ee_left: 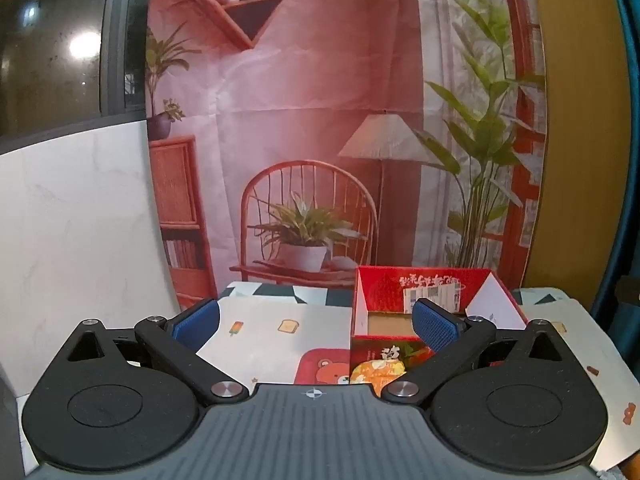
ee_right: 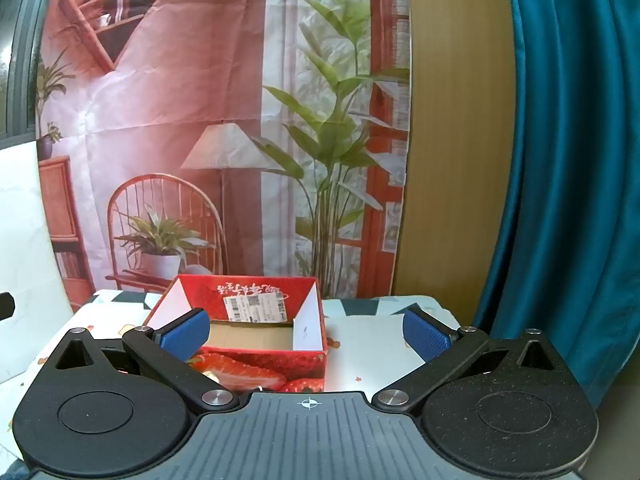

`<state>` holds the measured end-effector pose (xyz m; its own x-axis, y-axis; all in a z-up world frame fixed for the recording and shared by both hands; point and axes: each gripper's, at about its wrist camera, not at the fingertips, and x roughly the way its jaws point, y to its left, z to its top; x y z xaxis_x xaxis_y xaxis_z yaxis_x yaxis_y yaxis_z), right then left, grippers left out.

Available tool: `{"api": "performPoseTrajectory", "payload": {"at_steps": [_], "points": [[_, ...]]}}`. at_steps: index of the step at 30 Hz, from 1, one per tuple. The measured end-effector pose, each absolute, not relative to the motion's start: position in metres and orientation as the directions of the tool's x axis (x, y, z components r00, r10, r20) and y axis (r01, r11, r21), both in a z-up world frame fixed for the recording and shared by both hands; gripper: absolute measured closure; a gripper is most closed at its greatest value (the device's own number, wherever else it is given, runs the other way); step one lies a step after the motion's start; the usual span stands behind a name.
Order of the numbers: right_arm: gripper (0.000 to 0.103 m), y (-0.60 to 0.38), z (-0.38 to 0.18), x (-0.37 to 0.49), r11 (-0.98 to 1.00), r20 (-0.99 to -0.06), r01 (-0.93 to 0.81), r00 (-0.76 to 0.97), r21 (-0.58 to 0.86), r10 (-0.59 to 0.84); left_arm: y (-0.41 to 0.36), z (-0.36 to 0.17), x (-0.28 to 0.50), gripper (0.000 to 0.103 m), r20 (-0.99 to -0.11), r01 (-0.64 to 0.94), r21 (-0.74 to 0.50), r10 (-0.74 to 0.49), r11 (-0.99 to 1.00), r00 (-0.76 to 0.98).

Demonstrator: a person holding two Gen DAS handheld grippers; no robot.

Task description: Organize soft objects

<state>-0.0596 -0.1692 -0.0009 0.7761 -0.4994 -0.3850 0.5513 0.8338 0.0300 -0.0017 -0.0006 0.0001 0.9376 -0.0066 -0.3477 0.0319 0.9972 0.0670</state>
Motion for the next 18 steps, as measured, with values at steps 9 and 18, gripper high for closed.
{"api": "performPoseTrajectory", "payload": {"at_steps": [9,18], "points": [[0.0,-0.171,-0.002,-0.059,0.833,-0.39,0.552,0.774,0.027,-0.5,-0.005,-0.002,0.002,0.0,-0.374,0.03,0.084,0.004,0.996,0.927],[0.0,-0.172,-0.002,-0.058,0.833,-0.393,0.553,0.773,0.029,-0.499,-0.001,0.0,0.003,0.0,-0.37,0.027,0.071,0.001,0.997,0.929]]}}
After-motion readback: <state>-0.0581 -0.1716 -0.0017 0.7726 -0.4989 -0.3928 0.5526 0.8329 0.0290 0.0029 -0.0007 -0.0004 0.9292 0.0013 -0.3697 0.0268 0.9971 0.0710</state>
